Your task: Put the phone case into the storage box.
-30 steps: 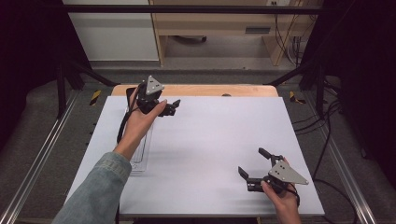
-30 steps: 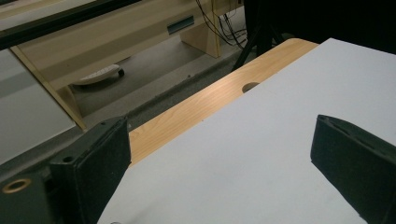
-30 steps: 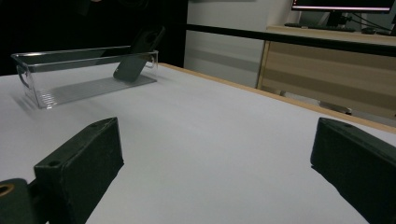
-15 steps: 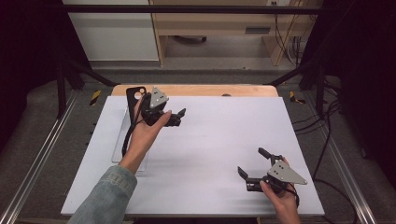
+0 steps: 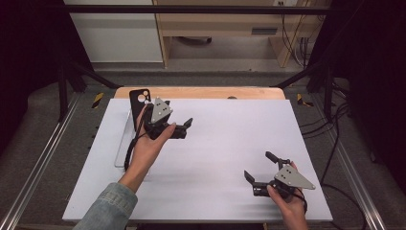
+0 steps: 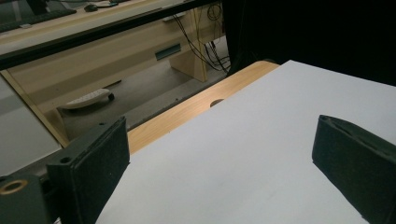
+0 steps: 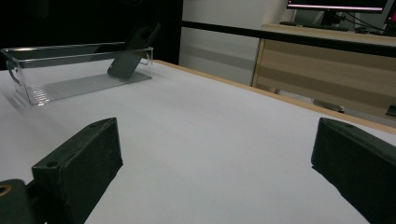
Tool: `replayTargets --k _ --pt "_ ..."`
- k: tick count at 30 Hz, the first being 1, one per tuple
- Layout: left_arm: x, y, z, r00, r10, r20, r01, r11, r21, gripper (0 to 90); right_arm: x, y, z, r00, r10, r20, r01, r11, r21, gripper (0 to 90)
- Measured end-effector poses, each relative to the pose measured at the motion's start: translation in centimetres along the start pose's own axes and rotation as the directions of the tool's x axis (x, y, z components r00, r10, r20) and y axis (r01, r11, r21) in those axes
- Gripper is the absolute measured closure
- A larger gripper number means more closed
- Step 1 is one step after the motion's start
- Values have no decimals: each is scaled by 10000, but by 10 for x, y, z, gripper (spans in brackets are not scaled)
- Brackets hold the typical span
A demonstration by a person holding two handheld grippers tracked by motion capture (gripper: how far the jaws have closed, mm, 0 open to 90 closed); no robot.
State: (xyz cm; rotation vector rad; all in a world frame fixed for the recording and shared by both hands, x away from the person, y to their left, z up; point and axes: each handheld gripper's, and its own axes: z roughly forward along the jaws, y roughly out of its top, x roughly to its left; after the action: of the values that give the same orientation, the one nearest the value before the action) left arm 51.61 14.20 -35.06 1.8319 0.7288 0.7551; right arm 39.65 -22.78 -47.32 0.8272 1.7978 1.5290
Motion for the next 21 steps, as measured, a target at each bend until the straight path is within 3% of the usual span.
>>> replayTargets --k 21 --pt "9 3 -39 9987 -39 -512 -4 9965 -837 37 0 0 0 10000 -10 26 10 10000 23 22"
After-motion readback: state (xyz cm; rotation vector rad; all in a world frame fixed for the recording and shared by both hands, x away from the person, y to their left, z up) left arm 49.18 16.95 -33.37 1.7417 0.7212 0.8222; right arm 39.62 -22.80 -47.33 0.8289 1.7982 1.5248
